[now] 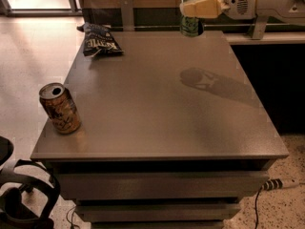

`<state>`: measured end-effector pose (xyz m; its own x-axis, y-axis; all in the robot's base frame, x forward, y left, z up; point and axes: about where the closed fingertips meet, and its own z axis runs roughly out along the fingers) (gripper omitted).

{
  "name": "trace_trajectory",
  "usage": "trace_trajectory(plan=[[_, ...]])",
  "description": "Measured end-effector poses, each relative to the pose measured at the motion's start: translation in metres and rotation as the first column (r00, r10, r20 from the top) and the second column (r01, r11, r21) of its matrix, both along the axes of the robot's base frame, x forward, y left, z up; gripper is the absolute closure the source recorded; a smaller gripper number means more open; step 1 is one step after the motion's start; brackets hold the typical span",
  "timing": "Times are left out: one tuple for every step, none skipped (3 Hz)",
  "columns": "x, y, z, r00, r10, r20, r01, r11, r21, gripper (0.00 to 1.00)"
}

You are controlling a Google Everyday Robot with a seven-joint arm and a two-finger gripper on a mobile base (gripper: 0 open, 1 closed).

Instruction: Move green can near blue chip bag

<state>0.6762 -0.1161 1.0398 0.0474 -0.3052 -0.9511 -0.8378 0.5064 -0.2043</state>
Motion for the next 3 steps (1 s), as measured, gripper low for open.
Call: trace_trajectory(plan=[[0.000, 0.000, 0.000, 1.0000, 0.001, 0.000, -0.001, 1.000, 0.000, 1.00], [0.014, 0.017, -0.011, 0.9990, 0.028, -0.034, -0.029, 0.999, -0.021, 1.00], [0.045, 0.044, -0.031, 0.9961, 0.059, -0.066, -0.062, 0.997, -0.038, 1.00]])
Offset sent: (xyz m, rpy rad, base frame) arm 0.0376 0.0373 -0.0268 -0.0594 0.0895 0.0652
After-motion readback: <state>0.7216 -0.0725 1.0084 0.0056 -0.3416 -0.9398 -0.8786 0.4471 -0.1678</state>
